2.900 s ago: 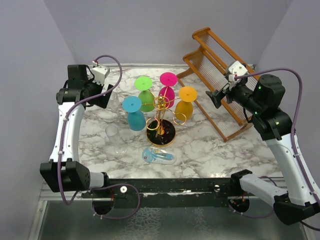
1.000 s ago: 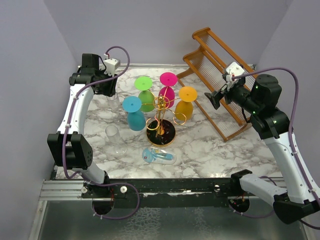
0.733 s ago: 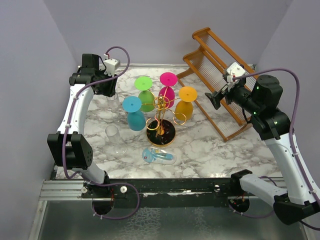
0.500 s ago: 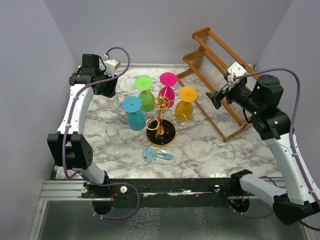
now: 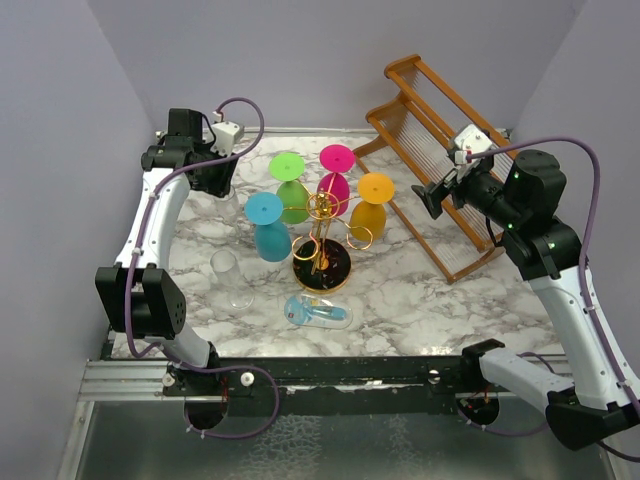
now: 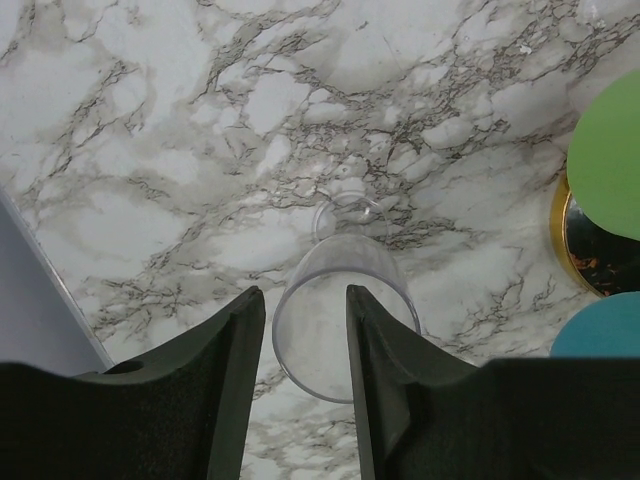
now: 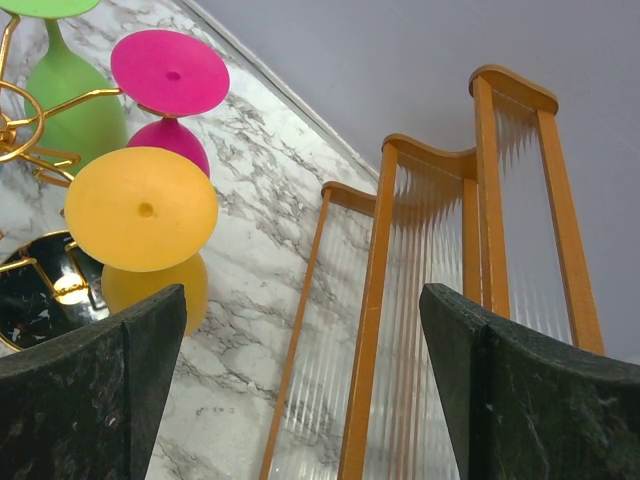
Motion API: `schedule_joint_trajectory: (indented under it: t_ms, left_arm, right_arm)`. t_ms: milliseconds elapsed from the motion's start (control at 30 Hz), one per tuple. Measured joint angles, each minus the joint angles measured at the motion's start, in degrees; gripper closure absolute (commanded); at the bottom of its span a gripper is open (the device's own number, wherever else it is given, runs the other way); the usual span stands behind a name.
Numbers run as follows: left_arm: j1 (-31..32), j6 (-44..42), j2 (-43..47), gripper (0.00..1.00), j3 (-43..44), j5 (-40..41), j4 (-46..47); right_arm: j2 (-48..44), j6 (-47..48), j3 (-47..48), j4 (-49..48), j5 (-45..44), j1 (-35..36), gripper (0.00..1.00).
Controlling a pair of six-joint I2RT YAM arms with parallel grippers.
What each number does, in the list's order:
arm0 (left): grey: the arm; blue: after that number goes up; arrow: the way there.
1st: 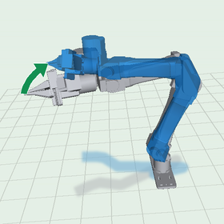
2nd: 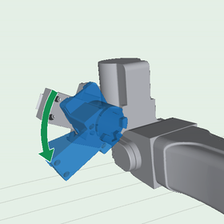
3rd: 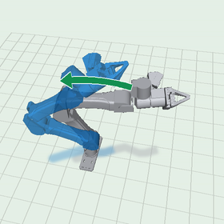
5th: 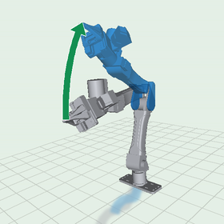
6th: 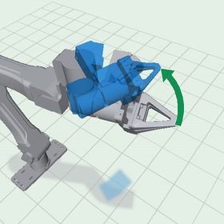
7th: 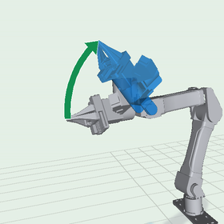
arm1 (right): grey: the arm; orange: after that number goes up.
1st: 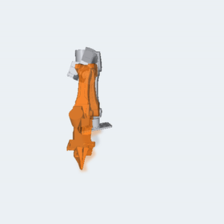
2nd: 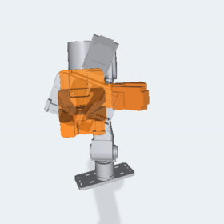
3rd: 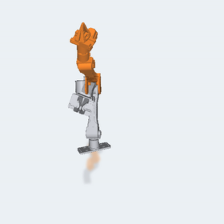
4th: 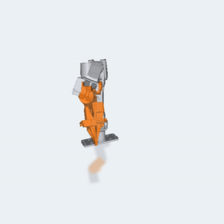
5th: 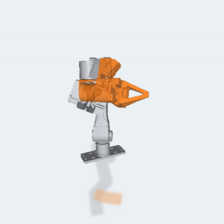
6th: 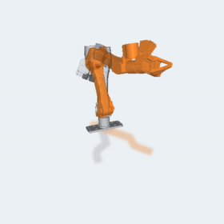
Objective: Place the wine glass upside down on the wine glass rack
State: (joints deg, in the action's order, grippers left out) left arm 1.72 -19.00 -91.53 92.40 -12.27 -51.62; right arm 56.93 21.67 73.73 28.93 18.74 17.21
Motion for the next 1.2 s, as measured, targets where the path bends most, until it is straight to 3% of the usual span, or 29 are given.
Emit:
schedule_joint_trajectory:
  t_ms: [167,433,567,833,1200]
  left_arm:
    - [0.6,-0.2,0.0,0.66,0.0,0.3,-0.2]
    - [1.6,-0.9,0.0,0.93,0.9,1.5,-1.0]
    - [2.1,-1.4,0.0,1.00,2.8,2.2,-1.8]
    - [4.8,-2.5,0.0,1.00,5.0,8.4,-2.5]
    - [11.1,-4.2,2.3,1.00,5.4,23.2,-1.7]
  right_arm:
    - [0.0,0.0,-0.2,0.0,0.0,-0.1,0.00]
    - [-0.1,0.0,-0.3,0.0,0.0,-0.1,0.00]
    - [-0.1,0.0,-0.3,0.0,0.0,-0.1,0.00]
    - [-0.1,0.0,-0.3,0.0,0.0,-0.1,0.01]
    - [-0.2,0.0,-0.3,0.0,0.0,-0.1,0.00]
